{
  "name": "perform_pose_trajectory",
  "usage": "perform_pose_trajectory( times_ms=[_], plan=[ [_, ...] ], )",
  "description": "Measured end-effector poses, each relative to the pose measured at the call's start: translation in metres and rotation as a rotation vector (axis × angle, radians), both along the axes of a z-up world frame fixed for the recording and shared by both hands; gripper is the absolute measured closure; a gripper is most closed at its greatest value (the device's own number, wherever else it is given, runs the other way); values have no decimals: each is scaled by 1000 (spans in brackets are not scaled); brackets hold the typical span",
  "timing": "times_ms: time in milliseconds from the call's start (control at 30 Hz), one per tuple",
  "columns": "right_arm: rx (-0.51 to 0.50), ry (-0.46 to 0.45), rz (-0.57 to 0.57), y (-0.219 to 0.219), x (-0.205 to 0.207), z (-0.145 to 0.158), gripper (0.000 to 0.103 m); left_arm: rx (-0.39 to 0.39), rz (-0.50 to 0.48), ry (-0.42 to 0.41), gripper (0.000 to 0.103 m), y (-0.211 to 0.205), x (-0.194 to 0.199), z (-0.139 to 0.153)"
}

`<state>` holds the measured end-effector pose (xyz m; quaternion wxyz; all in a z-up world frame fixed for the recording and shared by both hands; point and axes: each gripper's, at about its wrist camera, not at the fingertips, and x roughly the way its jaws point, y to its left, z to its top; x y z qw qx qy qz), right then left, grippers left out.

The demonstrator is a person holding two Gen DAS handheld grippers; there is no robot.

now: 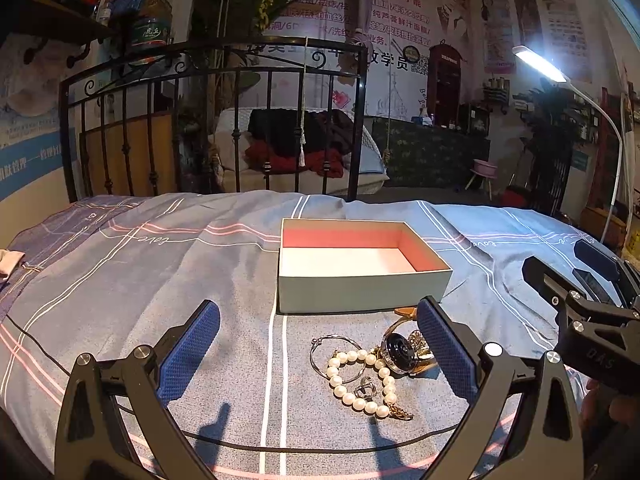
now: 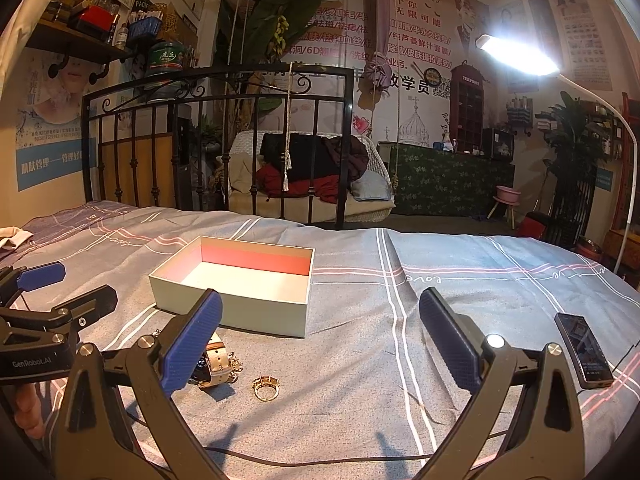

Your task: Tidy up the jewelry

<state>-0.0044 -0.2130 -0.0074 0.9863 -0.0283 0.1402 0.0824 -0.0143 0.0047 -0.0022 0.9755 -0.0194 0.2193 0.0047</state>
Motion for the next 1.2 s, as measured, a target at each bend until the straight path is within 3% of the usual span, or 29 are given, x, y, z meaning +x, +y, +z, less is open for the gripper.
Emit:
perform_pose_trajectory(
  times_ms=[1200],
  plan=[
    [0,28,7,1,5,-11,6,-1,1,20,7,1,-1,-4]
  ],
)
